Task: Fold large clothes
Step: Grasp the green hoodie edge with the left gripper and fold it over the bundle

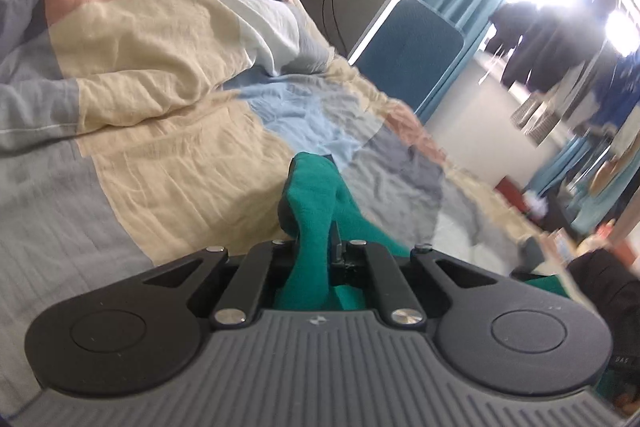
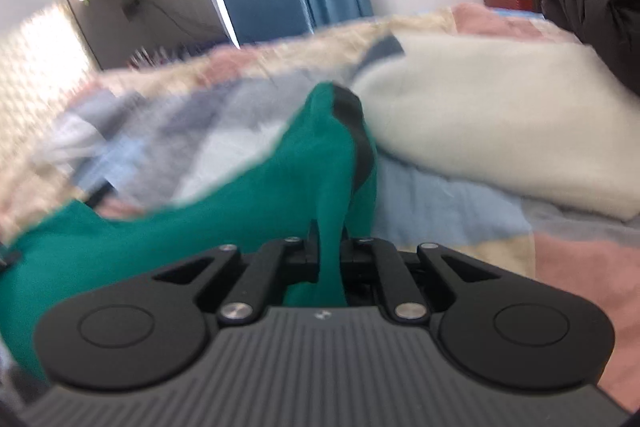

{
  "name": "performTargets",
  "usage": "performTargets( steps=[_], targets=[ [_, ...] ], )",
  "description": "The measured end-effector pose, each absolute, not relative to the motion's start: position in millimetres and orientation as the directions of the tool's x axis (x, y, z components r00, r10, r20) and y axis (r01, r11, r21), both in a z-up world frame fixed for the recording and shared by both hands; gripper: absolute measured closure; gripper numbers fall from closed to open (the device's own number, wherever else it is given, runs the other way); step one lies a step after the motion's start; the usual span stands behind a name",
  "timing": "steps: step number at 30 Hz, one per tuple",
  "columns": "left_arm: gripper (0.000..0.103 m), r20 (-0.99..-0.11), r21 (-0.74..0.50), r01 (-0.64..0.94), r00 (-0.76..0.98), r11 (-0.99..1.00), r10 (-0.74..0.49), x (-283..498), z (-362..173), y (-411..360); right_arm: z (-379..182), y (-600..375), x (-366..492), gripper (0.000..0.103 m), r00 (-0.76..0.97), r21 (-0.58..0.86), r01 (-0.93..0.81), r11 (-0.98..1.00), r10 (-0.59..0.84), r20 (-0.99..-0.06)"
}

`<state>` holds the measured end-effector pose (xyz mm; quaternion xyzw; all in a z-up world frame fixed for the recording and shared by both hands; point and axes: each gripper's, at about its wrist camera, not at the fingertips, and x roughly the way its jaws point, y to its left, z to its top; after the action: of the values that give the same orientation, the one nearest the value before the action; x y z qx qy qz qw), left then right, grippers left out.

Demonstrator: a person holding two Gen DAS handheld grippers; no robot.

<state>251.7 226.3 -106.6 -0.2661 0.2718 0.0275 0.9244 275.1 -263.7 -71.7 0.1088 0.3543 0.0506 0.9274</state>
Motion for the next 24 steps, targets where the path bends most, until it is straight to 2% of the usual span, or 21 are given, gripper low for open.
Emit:
performTargets(
  steps=[6,12,13,14,15,16,18,20,21,24],
  targets=[
    [0.096,-0.567,-0.406,-0.204,0.820,0.891,-0.070,263,-119,215,-97,-262,288,0.093,0.714,0.224,0.029,0.974,0.137,-0.686],
    [0.095,-0.554,-0.380,-0.187,0.830,0.906,-0.061,250,-112,211,-90,-263,275,0.088,0.724,0.250,0.051,0.967,0.137,-0.676],
    [0.089,-0.548,-0.381,-0.183,0.834,0.906,-0.061,246,-109,211,-85,-261,272,0.088,0.725,0.243,0.049,0.969,0.133,-0.676],
    [0.076,-0.546,-0.379,-0.182,0.836,0.907,-0.060,241,-106,210,-81,-260,269,0.088,0.727,0.236,0.046,0.971,0.130,-0.674],
    [0.070,-0.543,-0.377,-0.189,0.838,0.907,-0.051,235,-103,210,-76,-258,266,0.085,0.730,0.229,0.044,0.972,0.125,-0.672],
    [0.058,-0.532,-0.376,-0.192,0.846,0.907,-0.041,228,-100,210,-71,-257,262,0.083,0.733,0.224,0.046,0.973,0.119,-0.670],
    [0.047,-0.501,-0.358,-0.199,0.866,0.912,-0.007,211,-92,207,-60,-257,251,0.065,0.749,0.232,0.039,0.972,0.125,-0.651],
    [0.044,-0.477,-0.335,-0.200,0.879,0.921,0.017,195,-82,201,-51,-259,239,0.051,0.769,0.262,0.030,0.965,0.145,-0.623],
    [0.044,-0.468,-0.338,-0.191,0.884,0.921,0.012,187,-76,198,-47,-259,231,0.048,0.778,0.276,0.031,0.961,0.150,-0.610],
    [0.042,-0.442,-0.360,-0.165,0.897,0.918,-0.012,162,-61,185,-35,-257,209,0.048,0.801,0.319,0.016,0.947,0.179,-0.571]
  ],
)
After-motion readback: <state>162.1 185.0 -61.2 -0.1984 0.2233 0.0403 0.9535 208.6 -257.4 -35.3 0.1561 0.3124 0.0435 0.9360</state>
